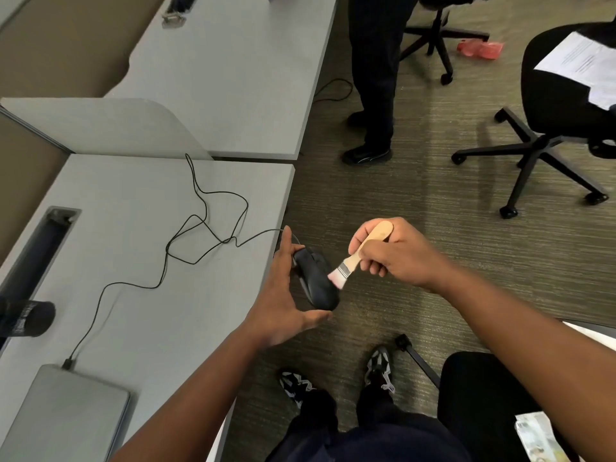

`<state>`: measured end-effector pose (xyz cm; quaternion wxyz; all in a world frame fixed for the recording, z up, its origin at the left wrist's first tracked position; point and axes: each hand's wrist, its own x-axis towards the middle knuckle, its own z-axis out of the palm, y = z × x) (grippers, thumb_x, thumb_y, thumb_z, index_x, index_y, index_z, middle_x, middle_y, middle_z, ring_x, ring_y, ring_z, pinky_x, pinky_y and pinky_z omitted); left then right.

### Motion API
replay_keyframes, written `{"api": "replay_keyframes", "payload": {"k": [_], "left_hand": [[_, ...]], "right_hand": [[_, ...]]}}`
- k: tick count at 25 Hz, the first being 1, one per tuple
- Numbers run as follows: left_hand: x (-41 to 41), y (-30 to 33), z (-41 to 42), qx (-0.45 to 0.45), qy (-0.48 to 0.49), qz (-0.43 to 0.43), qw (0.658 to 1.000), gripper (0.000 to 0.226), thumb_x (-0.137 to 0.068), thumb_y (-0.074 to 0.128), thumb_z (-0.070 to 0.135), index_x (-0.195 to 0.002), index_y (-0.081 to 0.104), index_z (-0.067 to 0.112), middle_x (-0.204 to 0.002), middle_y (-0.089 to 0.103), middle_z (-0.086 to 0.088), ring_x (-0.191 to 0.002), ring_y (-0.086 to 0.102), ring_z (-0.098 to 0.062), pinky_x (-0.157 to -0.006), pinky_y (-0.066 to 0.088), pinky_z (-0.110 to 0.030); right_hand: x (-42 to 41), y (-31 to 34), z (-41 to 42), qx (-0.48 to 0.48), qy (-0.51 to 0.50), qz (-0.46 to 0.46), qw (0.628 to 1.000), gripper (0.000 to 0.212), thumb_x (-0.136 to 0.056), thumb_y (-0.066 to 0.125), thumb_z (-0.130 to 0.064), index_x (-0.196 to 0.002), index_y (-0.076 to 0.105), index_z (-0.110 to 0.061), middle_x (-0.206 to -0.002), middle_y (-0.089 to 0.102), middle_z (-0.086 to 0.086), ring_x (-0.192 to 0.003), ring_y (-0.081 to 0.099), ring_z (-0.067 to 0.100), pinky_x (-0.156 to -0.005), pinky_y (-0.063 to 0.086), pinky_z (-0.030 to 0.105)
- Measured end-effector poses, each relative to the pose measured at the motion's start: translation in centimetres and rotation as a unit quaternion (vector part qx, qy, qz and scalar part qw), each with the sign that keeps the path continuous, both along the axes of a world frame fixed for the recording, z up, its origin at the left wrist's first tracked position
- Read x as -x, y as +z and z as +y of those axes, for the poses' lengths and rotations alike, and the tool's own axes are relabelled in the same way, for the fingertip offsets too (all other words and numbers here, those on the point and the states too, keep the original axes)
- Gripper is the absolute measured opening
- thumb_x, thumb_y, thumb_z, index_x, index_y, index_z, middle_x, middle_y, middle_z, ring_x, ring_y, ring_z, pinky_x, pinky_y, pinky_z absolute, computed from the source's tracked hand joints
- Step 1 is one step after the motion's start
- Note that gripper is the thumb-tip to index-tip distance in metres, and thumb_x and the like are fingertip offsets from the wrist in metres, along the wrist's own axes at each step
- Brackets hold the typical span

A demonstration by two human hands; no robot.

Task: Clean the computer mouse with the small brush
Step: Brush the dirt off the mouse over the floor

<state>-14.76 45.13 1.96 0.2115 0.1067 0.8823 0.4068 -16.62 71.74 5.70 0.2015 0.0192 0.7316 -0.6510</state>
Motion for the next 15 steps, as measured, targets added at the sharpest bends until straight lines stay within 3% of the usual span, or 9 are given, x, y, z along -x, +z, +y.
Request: {"api": "replay_keyframes", "payload": {"k": [3,6,9,12,15], "left_hand": [[0.29,-0.19,0.14,-0.011,0.004,-0.006,1.000,0.163,-0.064,0.107,0.031,-0.161,-0.020,0.064,-0.164,0.029,0.031,-0.153,0.041,-0.012,-0.123,0.044,-0.038],[0.66,-0.49,0.24,-0.023,0.012,0.001,1.000,0.167,-0.063,0.108,0.023,-0.158,-0.023,0.068,-0.162,0.031,0.027,-0.149,0.046,-0.011,-0.113,0.047,-0.017],[0.65,-0.66,0.30,-0.036,0.019,-0.005,0.999,0.169,-0.063,0.108,0.019,-0.152,-0.024,0.073,-0.165,0.030,0.025,-0.144,0.048,0.002,-0.101,0.046,-0.005],[0.63,-0.98,0.19,-0.047,0.023,-0.005,0.999,0.168,-0.064,0.107,0.017,-0.149,-0.024,0.076,-0.151,0.032,0.043,-0.130,0.048,0.024,-0.093,0.044,0.001],[0.94,-0.97,-0.03,-0.054,0.035,-0.014,0.998,0.168,-0.064,0.107,0.018,-0.149,-0.024,0.077,-0.143,0.033,0.052,-0.126,0.049,0.027,-0.091,0.044,0.002]], "right_hand": [[0.00,0.00,-0.37,0.006,-0.019,0.037,0.999,0.018,-0.093,0.064,-0.008,-0.095,0.077,-0.020,-0.081,0.078,0.009,-0.069,0.068,0.016,-0.061,0.056,0.029],[-0.13,0.12,-0.48,0.003,0.006,0.027,1.000,0.018,-0.085,0.063,-0.015,-0.089,0.078,-0.024,-0.079,0.078,0.008,-0.067,0.068,0.013,-0.060,0.056,0.028],[-0.05,0.24,0.01,-0.020,0.008,0.039,0.999,0.021,-0.079,0.061,-0.013,-0.083,0.077,-0.025,-0.073,0.075,0.009,-0.062,0.063,0.012,-0.054,0.049,0.030],[-0.09,0.51,-0.08,-0.002,0.015,0.074,0.997,0.019,-0.087,0.063,-0.013,-0.091,0.077,-0.026,-0.079,0.073,0.018,-0.065,0.062,0.020,-0.058,0.048,0.039],[0.06,0.82,-0.06,-0.003,0.072,0.072,0.995,0.017,-0.093,0.065,-0.016,-0.095,0.077,-0.027,-0.084,0.073,0.019,-0.069,0.064,0.018,-0.064,0.052,0.038]]}}
